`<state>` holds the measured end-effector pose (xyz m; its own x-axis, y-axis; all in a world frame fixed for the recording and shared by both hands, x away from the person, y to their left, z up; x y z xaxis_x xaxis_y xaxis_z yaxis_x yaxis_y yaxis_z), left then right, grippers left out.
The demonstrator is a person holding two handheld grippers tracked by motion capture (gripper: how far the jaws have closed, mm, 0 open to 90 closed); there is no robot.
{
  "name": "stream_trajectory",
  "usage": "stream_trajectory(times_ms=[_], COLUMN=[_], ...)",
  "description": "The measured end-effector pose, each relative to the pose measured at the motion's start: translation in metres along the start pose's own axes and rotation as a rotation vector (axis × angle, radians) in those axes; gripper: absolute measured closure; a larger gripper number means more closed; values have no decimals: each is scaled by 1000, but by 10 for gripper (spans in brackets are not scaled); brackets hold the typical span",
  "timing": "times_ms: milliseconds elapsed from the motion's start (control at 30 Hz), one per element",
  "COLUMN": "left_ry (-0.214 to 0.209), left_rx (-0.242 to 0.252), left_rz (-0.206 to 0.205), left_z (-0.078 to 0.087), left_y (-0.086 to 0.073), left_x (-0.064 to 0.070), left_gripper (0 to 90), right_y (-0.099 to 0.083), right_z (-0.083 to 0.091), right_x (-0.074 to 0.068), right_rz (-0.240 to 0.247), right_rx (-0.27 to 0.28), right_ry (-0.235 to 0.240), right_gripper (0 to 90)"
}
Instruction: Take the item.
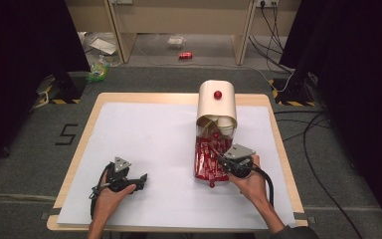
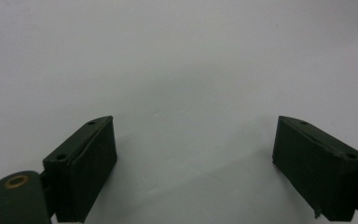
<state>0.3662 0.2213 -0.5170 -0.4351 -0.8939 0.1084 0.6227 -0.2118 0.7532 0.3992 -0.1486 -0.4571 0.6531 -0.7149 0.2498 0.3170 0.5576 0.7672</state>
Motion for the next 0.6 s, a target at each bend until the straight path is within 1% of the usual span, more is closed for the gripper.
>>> stream_trajectory(times_ms=[133, 267, 300, 400, 467, 600], left_ry=[-2, -2, -1, -7, -7, -6], left_rx=[2, 2, 2, 3, 5, 3], left_rz=[2, 2, 3, 6, 8, 5], left_z=[0, 0, 0, 1, 1, 1], left_y=[0, 0, 0, 0, 0, 0], left_x=[-1, 0, 0, -1, -1, -1], left_gripper=[129, 128, 130, 129, 132, 130], right_y=[1, 3, 2, 0, -1, -1], right_z=[6, 13, 14, 19, 23, 33], right_x=[5, 7, 8, 10, 12, 15], right_rz=[-23, -18, -11, -11, -14, -22], right_rx=[18, 18, 19, 21, 29, 54], right_ry=[4, -1, -1, -9, -17, -17], right_gripper=[822, 826, 827, 828, 829, 829])
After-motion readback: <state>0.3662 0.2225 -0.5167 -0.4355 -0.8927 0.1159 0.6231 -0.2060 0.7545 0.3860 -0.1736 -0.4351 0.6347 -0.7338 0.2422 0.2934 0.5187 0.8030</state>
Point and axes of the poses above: each handheld gripper's, and its own axes: z roughly backward along the jaws, y roughly out of its top, x roughly to its right, the point moved 2 cm from there along -z, roughly forward along the jaws, and after that the axes turned 5 degrees about -y, right-handed, at the moved point
